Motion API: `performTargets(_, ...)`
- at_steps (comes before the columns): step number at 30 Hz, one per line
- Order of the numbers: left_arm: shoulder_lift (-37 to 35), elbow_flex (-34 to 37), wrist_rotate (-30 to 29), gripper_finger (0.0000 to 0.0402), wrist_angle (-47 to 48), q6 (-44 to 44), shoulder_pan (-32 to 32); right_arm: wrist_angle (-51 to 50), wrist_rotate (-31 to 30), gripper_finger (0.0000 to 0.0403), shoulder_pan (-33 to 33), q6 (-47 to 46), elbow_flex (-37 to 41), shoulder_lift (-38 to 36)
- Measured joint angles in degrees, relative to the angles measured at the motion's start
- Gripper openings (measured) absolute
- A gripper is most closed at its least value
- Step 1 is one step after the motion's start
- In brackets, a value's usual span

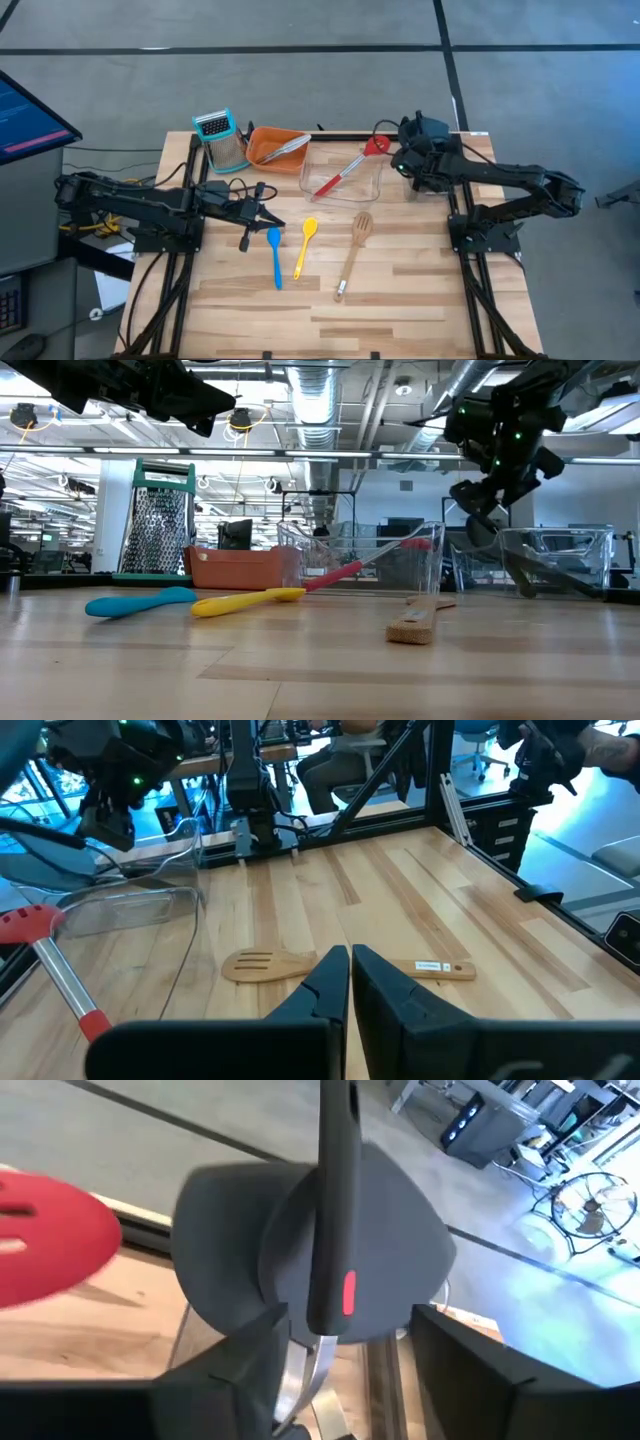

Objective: Pick & Place Kitchen Items
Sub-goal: Adjust the left transparent bin on the table

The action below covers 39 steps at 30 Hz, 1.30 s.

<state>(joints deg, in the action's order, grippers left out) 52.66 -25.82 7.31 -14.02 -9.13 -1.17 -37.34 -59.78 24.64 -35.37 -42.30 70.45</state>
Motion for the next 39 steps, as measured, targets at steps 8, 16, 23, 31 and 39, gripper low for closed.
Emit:
performTargets(8,0.0,0.0,0.0,0.0003,0.0,0.0,0.0,-1.0,1.0,0.0246,-1.6,13.5,-9.9,0.0)
performTargets(16,0.0,0.0,0.0,0.0003,0.1,0.0,0.0,-6.4,11.0,0.0197,-9.9,19.5,-22.5,0.0)
performTargets(23,0.0,0.0,0.0,0.0003,0.1,0.0,0.0,-12.9,21.8,0.0112,-20.1,18.6,-25.1,0.0)
performTargets(31,0.0,0.0,0.0,0.0003,0.1,0.0,0.0,-15.6,29.8,0.0031,-32.9,9.6,-25.1,0.1)
performTargets(39,0.0,0.0,0.0,0.0003,0.1,0.0,0.0,-10.6,26.0,0.0006,-47.1,8.3,-21.1,0.0)
